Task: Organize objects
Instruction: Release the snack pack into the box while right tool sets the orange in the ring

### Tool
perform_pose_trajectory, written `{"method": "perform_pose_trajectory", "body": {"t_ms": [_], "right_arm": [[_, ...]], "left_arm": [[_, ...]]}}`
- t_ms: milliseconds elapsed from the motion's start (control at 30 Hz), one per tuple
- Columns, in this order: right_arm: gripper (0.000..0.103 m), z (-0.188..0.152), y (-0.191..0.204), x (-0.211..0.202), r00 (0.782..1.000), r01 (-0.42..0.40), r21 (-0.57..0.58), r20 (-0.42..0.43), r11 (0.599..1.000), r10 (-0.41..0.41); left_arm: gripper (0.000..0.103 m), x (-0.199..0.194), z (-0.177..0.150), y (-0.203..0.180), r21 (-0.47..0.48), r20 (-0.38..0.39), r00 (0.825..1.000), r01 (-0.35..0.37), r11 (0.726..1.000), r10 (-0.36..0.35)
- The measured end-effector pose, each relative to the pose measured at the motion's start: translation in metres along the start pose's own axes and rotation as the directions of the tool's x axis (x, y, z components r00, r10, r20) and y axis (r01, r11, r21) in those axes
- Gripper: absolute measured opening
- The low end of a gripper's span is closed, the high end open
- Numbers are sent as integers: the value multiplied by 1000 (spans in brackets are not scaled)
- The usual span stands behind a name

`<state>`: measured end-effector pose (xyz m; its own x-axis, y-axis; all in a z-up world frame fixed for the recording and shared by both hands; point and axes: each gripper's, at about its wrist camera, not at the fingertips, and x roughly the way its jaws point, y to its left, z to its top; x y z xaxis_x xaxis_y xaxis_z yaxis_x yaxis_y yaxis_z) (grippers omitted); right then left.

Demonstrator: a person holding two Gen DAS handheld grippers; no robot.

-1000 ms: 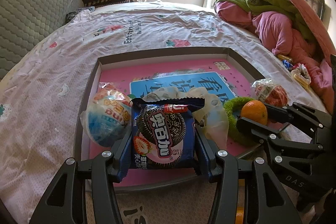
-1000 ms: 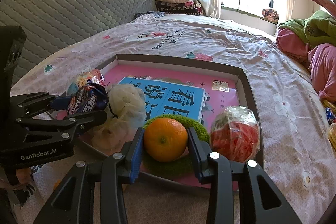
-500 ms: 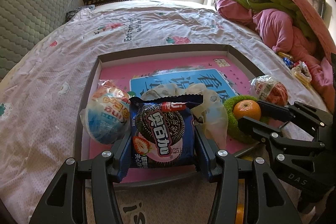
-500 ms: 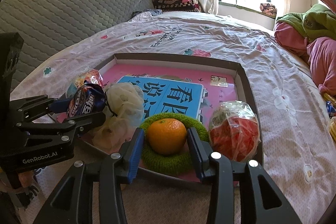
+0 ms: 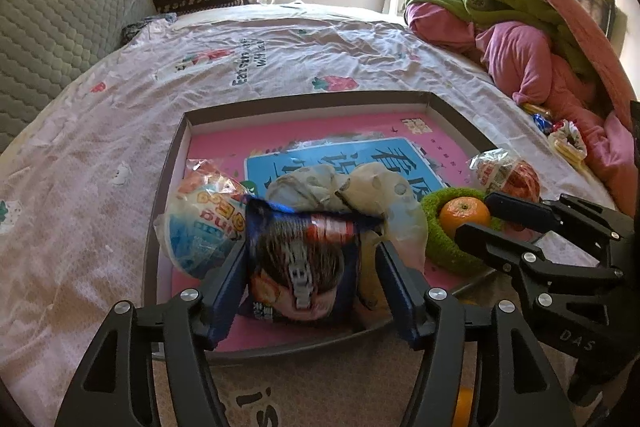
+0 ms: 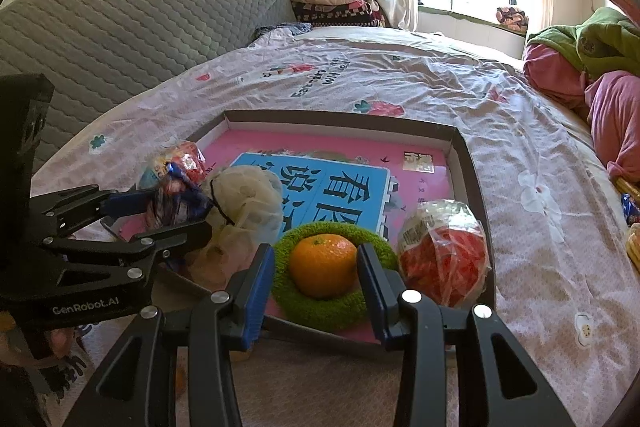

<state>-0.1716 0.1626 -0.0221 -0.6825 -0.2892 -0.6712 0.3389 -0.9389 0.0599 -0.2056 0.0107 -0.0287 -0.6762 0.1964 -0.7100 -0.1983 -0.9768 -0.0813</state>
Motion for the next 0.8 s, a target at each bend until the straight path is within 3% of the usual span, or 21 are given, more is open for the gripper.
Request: {"method": "perform_pose_trajectory", "body": {"t_ms": [500, 633, 800], "right_arm": [[43, 3, 0, -5, 1000, 6, 0, 18, 1000, -6], [52, 6, -1, -9, 999, 9, 5, 31, 1000, -9], [52, 7, -1, -11, 999, 11, 5, 39, 1000, -11]], "left_arm": [[66, -12, 7, 3, -19, 36, 999, -2, 1000, 2], [67, -15, 8, 4, -23, 42, 999, -4, 1000, 5], [70, -18, 9, 4, -27, 45, 999, -6, 1000, 8]]}}
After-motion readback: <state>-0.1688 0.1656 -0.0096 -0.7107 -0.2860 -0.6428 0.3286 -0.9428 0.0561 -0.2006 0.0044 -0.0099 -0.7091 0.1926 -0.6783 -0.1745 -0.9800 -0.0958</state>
